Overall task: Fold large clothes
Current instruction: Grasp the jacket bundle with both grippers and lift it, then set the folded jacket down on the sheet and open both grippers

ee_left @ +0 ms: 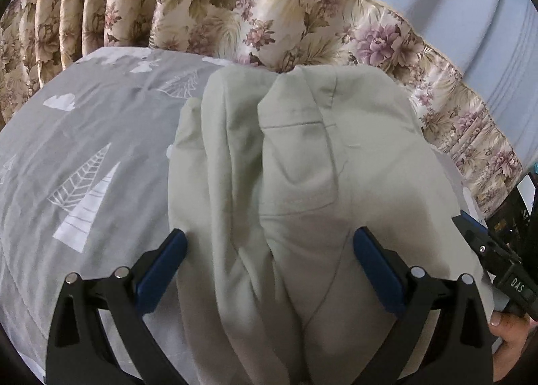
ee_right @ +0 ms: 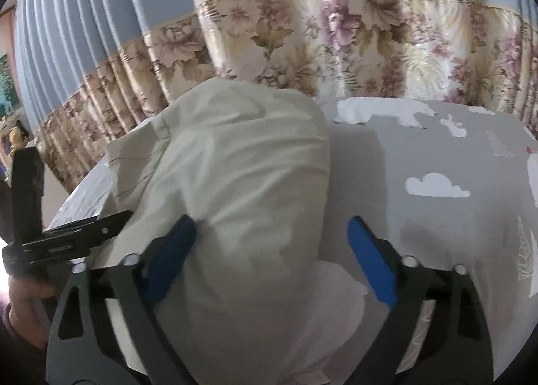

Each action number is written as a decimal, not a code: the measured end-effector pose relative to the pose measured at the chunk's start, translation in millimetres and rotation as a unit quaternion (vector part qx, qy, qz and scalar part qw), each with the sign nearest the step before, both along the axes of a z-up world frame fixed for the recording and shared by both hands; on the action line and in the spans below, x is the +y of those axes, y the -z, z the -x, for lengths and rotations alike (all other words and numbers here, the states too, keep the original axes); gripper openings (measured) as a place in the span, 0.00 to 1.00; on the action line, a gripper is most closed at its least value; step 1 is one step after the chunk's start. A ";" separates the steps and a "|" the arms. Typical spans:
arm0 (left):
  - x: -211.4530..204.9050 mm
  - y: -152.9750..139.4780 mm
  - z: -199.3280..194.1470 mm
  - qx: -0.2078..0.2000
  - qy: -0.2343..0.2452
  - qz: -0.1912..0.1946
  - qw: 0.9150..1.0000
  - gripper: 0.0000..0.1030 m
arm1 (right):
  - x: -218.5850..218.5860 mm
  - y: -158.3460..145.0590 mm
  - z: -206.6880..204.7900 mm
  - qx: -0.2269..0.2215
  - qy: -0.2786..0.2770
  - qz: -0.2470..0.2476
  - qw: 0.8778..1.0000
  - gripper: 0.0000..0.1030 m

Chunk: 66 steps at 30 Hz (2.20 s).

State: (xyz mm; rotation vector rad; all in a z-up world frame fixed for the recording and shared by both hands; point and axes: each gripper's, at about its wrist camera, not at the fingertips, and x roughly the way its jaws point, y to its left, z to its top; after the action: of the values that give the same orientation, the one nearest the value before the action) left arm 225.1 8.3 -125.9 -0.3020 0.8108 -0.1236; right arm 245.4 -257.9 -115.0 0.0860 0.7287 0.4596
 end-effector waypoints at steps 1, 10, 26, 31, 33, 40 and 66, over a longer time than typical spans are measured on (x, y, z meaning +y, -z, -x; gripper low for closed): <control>0.9 2.8 -3.1 0.007 0.001 0.007 1.000 0.96 | 2.6 1.2 -0.3 0.004 -0.007 -0.002 1.000 0.75; -2.3 2.3 -4.9 -0.007 0.011 0.035 0.999 0.55 | 16.2 -1.8 6.0 -0.015 -0.018 0.023 0.999 0.60; -53.4 -47.4 -25.6 -0.059 0.061 -0.017 0.996 0.21 | -4.3 -38.0 6.4 -0.083 -0.004 0.074 0.994 0.44; -111.7 -67.3 -43.2 -0.094 0.090 -0.025 0.991 0.21 | -34.0 -56.6 -3.5 -0.107 0.019 0.101 0.989 0.43; -131.9 -64.6 -58.9 -0.091 0.098 -0.022 0.991 0.21 | -49.6 -65.5 -9.8 -0.123 0.036 0.121 0.984 0.43; -166.1 -30.2 -92.0 -0.064 0.093 -0.039 0.993 0.21 | -92.4 -44.1 -43.4 -0.106 0.062 0.181 0.976 0.43; -50.2 -60.5 46.7 -0.107 -0.028 -0.154 0.982 0.98 | 8.9 -54.5 84.6 -0.154 0.145 0.196 0.958 0.97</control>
State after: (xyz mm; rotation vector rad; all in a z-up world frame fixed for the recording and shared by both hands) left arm 178.4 -41.9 -65.3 -0.0177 0.5961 0.0222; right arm 160.8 -249.1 -60.4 -0.2453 0.4776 0.0382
